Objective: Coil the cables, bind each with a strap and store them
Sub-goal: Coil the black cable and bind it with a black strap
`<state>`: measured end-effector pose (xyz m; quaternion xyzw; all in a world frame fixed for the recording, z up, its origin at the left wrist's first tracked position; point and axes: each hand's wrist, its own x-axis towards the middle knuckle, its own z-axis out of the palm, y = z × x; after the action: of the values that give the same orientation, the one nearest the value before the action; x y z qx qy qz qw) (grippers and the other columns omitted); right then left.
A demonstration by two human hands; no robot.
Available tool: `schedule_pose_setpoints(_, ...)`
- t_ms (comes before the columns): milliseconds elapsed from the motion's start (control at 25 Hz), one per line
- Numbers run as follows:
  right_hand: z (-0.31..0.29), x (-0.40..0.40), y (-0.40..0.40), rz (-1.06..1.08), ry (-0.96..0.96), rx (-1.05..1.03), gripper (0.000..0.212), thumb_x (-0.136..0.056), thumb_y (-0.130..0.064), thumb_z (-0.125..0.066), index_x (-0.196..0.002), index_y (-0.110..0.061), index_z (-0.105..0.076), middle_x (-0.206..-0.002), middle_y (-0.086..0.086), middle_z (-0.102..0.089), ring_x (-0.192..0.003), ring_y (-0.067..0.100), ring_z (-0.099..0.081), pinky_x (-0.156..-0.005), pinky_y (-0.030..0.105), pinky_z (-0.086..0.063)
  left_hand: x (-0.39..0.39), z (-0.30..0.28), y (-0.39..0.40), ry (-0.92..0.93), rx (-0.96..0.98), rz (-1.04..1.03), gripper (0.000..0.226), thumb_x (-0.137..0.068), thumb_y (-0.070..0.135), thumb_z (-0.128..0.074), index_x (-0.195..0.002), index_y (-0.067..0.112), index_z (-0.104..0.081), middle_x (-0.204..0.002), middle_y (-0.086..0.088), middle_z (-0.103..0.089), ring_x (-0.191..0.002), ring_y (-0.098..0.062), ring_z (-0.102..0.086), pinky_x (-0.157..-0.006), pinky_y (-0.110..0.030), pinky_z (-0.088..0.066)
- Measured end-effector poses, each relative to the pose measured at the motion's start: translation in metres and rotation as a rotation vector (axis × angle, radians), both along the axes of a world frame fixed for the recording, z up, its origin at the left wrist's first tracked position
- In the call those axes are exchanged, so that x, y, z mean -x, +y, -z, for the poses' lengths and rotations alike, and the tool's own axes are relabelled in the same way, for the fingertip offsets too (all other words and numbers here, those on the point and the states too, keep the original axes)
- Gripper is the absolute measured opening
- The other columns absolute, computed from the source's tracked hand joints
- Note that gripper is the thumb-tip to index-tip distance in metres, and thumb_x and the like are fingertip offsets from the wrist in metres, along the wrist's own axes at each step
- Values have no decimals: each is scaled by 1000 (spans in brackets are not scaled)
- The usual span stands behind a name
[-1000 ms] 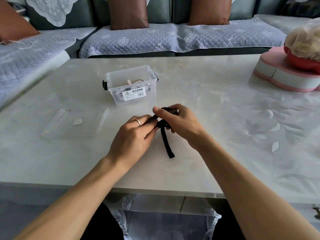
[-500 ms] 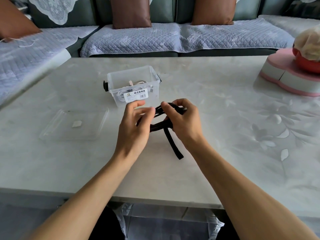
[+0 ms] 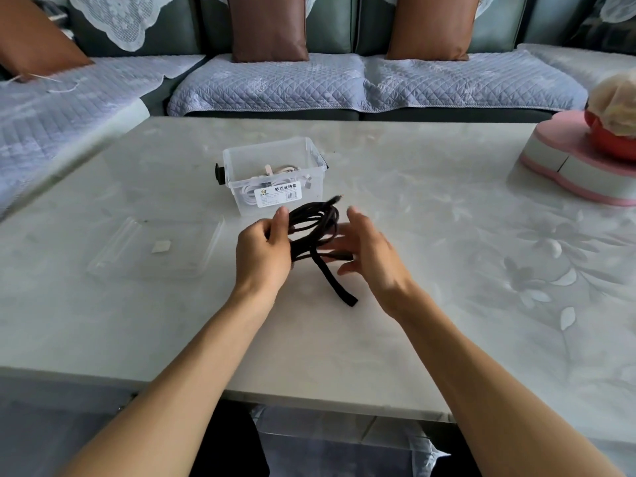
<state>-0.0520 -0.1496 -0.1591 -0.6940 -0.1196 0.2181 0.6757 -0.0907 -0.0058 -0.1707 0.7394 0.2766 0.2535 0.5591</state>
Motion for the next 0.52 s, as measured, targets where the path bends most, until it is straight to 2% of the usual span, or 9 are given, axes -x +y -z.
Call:
schedule_pose_setpoints(80, 2, 0, -4, -100, -34, 27, 42, -85, -32, -36, -106, -14, -68, -95, 3, -77, -95, 21, -69, -75, 34, -44, -1, -2, 0, -28, 239, -39, 46, -101, 40, -48, -70, 9, -59, -56, 2, -51, -35, -13, -36, -37, -17, -28)
schedule_pose_setpoints(200, 1, 1, -8, -232, -95, 68, 46, -70, -15, -41, -109, -13, -66, -95, 1, -77, -101, 23, -67, -77, 33, -44, 2, -5, 2, -14, 342, -58, 43, -103, 37, -46, -69, 13, -57, -49, 6, -44, -32, -11, -30, -34, -13, -21)
schedule_pose_setpoints(360, -1, 6, -3, -203, -201, 114, 20, -87, -6, -63, -104, -14, -71, -88, 1, -77, -74, 9, -66, -66, 22, -48, 5, -7, 0, -20, 398, -41, 44, -103, 35, -45, -67, 12, -54, -44, 7, -39, -32, -12, -24, -37, -15, -16)
schedule_pose_setpoints(440, 0, 8, -3, -118, -182, 136, 13, -88, -3, -65, -96, -11, -72, -83, 3, -76, -64, 3, -64, -59, 18, -49, 6, -11, -1, -55, 423, -78, 45, -103, 34, -46, -64, 13, -50, -38, 10, -34, -32, -11, -23, -37, -15, -13)
schedule_pose_setpoints(520, 1, 8, -7, -28, -154, 246, 13, -85, -2, -67, -85, -14, -72, -78, 3, -76, -58, 3, -63, -57, 22, -49, 6, -13, 6, -102, 446, -140, 46, -103, 36, -47, -63, 14, -47, -37, 11, -31, -36, -13, -22, -37, -16, -14)
